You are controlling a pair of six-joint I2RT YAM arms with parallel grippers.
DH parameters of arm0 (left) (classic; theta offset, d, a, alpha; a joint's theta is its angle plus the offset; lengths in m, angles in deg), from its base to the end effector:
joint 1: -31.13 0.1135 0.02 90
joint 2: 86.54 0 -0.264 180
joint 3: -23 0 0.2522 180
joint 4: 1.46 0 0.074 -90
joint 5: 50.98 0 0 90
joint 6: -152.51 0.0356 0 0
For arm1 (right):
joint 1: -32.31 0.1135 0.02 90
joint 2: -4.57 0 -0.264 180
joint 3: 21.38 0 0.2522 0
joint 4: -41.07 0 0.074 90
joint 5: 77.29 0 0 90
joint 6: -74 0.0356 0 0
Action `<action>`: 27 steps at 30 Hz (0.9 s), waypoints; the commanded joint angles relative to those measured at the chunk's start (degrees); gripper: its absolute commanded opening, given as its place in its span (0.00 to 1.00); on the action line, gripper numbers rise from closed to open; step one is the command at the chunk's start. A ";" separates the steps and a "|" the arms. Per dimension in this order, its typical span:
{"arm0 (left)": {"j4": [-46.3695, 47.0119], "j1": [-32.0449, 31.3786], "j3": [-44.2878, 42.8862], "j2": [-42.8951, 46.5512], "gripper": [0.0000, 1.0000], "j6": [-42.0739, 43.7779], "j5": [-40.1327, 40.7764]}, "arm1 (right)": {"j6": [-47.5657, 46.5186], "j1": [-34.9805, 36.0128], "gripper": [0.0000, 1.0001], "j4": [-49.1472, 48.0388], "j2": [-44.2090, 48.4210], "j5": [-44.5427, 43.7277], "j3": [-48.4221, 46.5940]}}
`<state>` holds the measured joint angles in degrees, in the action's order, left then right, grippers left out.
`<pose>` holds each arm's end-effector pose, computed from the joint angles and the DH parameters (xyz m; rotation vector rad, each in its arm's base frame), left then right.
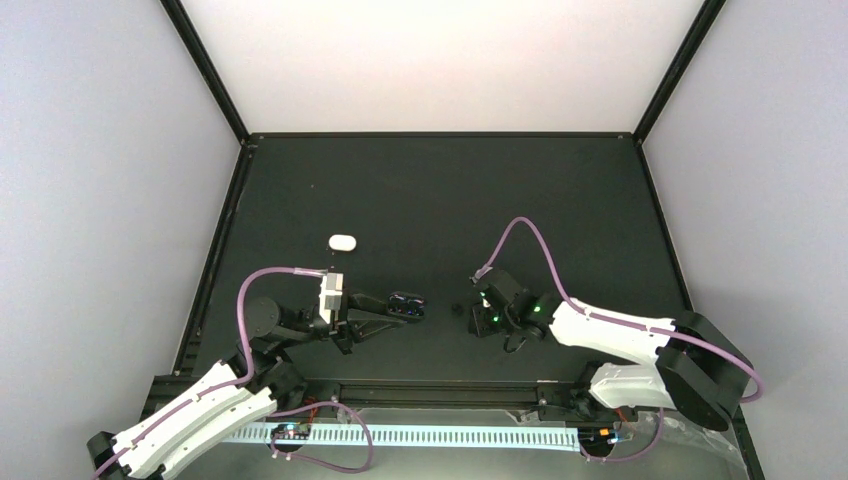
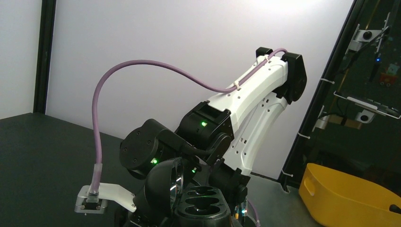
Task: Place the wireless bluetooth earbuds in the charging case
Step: Pick up the earbud from the center of the board.
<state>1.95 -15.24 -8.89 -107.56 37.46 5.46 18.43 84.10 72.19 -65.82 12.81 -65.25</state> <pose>0.0697 -0.1017 0.2813 0.8010 1.2888 -1.4086 0.1334 0.1695 0.1570 -0.4052 2.6497 0.5332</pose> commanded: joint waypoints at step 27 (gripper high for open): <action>0.23 -0.42 0.20 0.04 0.02 0.61 0.97 | 0.74 0.24 0.23 5.29 2.09 -6.64 0.18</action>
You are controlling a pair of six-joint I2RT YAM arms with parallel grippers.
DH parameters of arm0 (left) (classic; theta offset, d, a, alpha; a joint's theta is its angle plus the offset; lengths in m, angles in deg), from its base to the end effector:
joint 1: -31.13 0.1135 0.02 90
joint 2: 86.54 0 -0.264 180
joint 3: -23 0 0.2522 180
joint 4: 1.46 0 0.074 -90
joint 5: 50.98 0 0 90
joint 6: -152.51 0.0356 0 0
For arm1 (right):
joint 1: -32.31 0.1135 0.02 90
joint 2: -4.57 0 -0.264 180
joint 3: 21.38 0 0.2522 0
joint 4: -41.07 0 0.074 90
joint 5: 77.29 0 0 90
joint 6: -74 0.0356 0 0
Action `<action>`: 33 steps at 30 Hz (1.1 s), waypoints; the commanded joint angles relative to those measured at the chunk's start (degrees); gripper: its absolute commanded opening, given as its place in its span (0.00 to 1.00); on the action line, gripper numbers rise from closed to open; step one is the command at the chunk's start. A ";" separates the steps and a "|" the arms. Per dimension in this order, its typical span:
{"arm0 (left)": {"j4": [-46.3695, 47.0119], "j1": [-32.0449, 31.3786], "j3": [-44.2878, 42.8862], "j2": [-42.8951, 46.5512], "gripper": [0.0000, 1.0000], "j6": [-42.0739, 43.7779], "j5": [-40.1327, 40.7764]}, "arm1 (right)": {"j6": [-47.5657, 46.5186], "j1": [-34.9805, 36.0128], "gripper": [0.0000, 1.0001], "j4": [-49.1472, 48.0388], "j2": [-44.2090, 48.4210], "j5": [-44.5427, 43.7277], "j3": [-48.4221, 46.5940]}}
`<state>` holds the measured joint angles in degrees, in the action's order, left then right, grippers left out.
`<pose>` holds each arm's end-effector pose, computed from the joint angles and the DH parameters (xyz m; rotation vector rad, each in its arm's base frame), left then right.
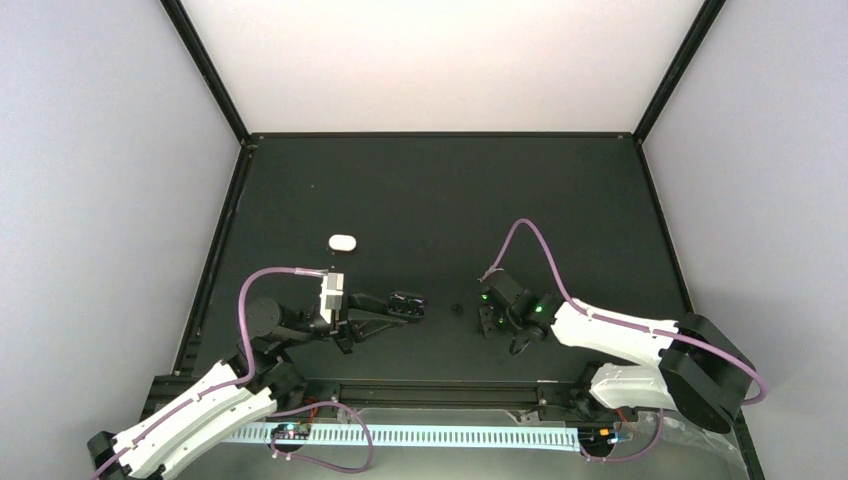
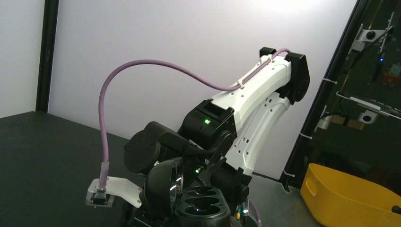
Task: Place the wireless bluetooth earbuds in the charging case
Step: Pick up the earbud from the center of the board.
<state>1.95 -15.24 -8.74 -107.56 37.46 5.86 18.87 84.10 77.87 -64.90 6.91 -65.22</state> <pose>0.0701 -0.1018 0.2804 0.7945 1.2932 -1.4045 0.1299 0.1592 0.1546 -0.3642 2.6770 0.3553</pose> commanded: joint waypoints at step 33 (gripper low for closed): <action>-0.09 -0.39 0.14 0.43 0.02 0.72 0.87 | -1.85 2.03 0.36 -6.35 -2.18 5.81 -2.37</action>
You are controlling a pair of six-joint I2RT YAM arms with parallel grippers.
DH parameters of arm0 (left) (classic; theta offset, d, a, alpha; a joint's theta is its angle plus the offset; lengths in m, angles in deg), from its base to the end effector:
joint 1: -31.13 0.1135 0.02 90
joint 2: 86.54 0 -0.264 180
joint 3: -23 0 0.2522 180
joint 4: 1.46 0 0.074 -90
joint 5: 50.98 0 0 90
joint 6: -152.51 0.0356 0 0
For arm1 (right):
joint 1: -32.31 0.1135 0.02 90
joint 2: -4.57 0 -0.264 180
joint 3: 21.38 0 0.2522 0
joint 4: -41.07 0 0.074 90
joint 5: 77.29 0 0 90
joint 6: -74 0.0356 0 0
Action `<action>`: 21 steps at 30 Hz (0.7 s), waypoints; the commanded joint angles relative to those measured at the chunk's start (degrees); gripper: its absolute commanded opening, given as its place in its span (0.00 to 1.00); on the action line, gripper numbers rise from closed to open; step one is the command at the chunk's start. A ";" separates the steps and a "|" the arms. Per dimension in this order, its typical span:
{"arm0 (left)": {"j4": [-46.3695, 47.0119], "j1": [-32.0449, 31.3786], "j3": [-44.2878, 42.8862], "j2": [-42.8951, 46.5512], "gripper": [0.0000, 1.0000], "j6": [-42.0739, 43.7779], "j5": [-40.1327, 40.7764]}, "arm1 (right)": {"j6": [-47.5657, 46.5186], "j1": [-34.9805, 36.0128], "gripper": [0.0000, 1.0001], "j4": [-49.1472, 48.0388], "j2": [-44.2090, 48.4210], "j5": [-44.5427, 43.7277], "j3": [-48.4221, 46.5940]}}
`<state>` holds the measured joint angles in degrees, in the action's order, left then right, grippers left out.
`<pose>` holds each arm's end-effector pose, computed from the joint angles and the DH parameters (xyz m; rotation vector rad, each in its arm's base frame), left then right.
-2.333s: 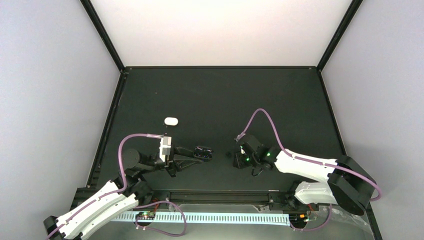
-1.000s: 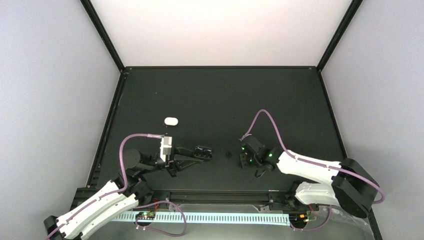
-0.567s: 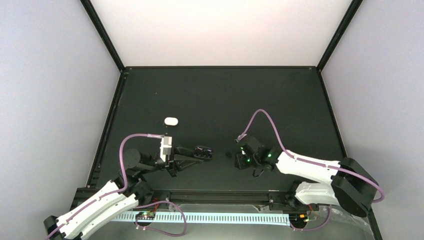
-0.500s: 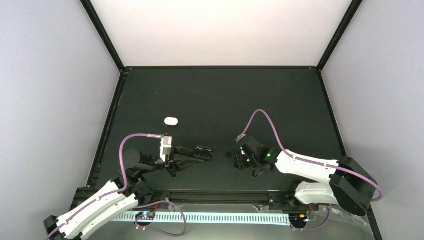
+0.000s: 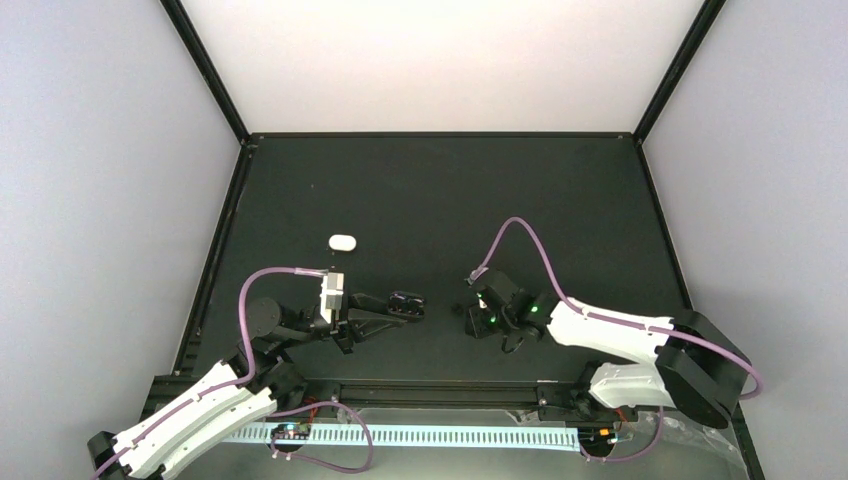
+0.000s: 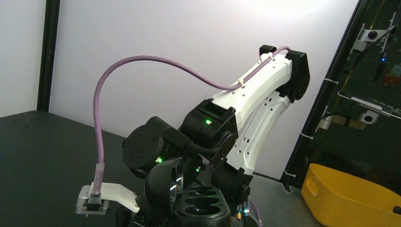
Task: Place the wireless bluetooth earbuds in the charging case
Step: Pick up the earbud from the center of the board.
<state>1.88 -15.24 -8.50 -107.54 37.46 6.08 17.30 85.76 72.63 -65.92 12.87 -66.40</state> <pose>0.0704 -0.1019 0.2789 0.7912 1.2997 -1.4023 0.1304 0.1761 0.1619 -0.4687 2.6314 0.5459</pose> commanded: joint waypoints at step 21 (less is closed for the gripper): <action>0.21 -0.39 -0.46 -0.35 0.02 0.94 0.61 | 1.33 0.43 0.29 4.38 -1.21 -8.49 0.60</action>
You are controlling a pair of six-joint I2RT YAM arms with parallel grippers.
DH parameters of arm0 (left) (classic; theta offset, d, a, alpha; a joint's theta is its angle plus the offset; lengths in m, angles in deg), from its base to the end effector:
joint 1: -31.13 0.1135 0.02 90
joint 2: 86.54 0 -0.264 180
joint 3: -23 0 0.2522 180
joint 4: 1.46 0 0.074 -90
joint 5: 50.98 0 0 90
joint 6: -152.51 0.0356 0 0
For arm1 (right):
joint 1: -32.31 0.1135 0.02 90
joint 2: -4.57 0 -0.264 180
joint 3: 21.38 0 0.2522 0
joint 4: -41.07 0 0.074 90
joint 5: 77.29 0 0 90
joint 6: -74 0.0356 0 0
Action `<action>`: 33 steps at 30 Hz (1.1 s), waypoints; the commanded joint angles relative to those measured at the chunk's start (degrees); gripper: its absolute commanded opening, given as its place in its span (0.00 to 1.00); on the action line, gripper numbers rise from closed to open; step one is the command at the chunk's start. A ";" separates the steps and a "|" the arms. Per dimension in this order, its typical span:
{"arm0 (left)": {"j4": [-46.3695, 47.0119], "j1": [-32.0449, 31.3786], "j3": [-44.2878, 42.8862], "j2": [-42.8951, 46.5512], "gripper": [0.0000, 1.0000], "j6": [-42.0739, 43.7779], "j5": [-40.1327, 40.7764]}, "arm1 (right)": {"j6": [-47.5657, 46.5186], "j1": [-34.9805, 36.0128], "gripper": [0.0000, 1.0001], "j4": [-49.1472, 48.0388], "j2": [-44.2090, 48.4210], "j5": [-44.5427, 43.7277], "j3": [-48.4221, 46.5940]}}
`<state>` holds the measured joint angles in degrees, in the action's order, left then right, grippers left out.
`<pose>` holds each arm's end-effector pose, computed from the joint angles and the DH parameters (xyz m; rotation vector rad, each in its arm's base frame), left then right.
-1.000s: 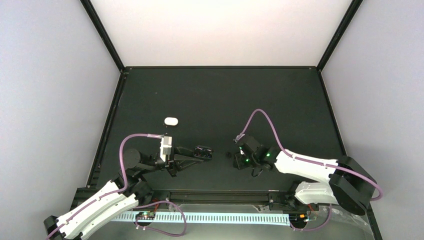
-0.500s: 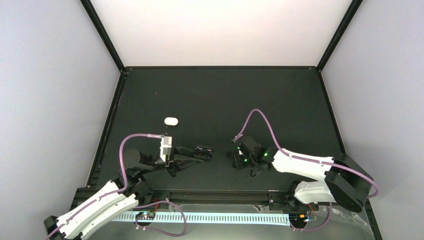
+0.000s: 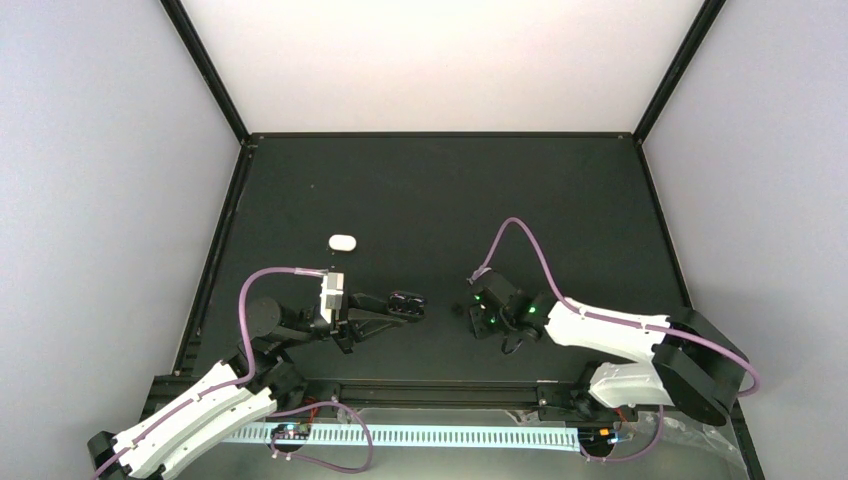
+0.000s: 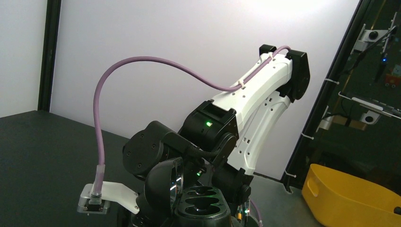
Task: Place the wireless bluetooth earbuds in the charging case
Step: Pick up the earbud from the center of the board.
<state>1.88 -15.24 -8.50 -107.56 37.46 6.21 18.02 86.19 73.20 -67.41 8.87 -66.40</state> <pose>0.0705 -0.1020 0.2789 0.7891 1.3006 -1.4009 0.1312 0.1758 0.1562 -0.4365 2.6367 0.4483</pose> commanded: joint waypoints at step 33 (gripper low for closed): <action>0.22 -0.41 -0.28 -0.52 0.02 0.69 0.51 | 0.70 -0.01 0.14 5.05 0.37 -7.96 0.86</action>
<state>1.88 -15.24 -8.50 -107.67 37.46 6.25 18.52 86.19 75.97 -66.86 2.78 -66.40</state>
